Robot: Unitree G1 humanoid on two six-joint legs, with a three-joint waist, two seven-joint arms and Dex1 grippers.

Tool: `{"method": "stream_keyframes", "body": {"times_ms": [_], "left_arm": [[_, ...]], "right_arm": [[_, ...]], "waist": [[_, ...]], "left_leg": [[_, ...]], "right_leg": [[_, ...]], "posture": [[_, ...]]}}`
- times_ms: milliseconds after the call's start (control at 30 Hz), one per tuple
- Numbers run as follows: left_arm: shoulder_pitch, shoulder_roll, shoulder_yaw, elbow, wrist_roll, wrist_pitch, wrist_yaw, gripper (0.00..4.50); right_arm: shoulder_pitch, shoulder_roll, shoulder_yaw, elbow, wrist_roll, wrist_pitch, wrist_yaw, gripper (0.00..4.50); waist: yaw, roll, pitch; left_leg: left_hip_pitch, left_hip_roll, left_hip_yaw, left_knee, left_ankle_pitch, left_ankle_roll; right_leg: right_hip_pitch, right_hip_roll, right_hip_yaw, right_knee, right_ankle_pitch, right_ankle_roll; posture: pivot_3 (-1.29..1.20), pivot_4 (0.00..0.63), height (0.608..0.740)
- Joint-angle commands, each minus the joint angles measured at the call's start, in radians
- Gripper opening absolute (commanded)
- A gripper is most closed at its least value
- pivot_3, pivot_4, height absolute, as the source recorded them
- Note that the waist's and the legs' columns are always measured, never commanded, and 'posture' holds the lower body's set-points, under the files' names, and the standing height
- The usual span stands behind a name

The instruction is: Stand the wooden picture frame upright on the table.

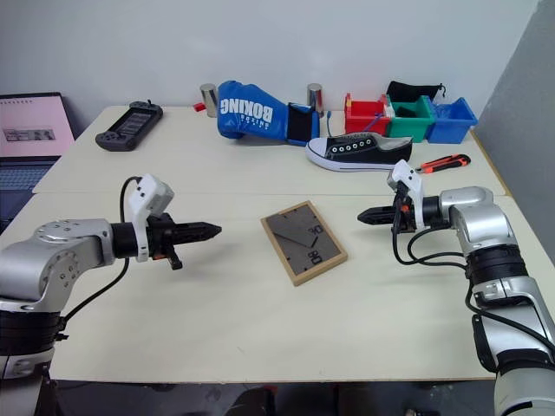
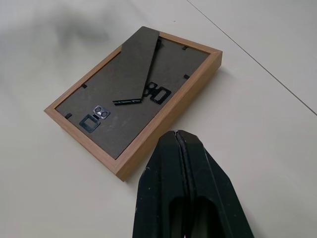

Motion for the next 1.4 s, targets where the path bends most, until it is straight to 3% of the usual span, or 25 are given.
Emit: {"method": "stream_keyframes", "body": {"times_ms": [33, 233, 500, 800, 1400], "left_arm": [[-0.028, -0.051, -0.051, 0.018, 0.065, -0.070, 0.043, 0.03], [-0.073, -0.175, -0.170, 0.118, 0.180, -0.146, 0.102, 0.03], [-0.164, -0.312, -0.213, 0.301, 0.288, -0.254, 0.174, 0.03], [-0.201, -0.338, -0.214, 0.389, 0.338, -0.313, 0.152, 0.03], [-0.281, -0.401, -0.218, 0.528, 0.416, -0.401, 0.126, 0.03]], "right_arm": [[-0.035, 0.026, -0.003, 0.031, -0.019, -0.055, -0.009, 0.00], [-0.045, 0.099, 0.069, 0.160, -0.192, -0.287, -0.204, 0.00], [0.029, 0.154, 0.071, 0.072, -0.184, -0.275, -0.188, 0.00], [0.130, 0.107, 0.087, -0.156, -0.143, -0.150, -0.058, 0.00], [0.152, 0.167, 0.109, -0.233, -0.133, -0.076, -0.072, 0.00]], "waist": [[0.000, 0.000, 0.000], [0.001, 0.000, 0.000], [0.001, 0.000, 0.000], [-0.001, 0.000, 0.000], [-0.001, 0.000, 0.000]], "left_leg": [[0.000, 0.000, 0.000, 0.000, 0.000, 0.000], [0.000, -0.001, 0.000, 0.002, 0.000, 0.000], [0.000, -0.001, 0.000, 0.002, 0.000, 0.000], [0.000, -0.001, -0.001, 0.002, 0.000, 0.000], [0.000, -0.001, -0.002, 0.003, 0.000, 0.000]], "right_leg": [[0.000, 0.000, 0.000, 0.000, 0.000, 0.000], [0.000, 0.000, 0.000, 0.001, 0.000, 0.000], [0.000, 0.000, 0.000, 0.001, 0.000, 0.000], [0.000, 0.000, -0.001, 0.002, 0.000, 0.000], [0.001, -0.001, -0.001, 0.002, 0.000, 0.000]], "posture": [[0.00, 0.150, 0.740], [0.00, 0.150, 0.740], [0.00, 0.150, 0.740], [0.00, 0.150, 0.740], [0.00, 0.150, 0.740]]}}
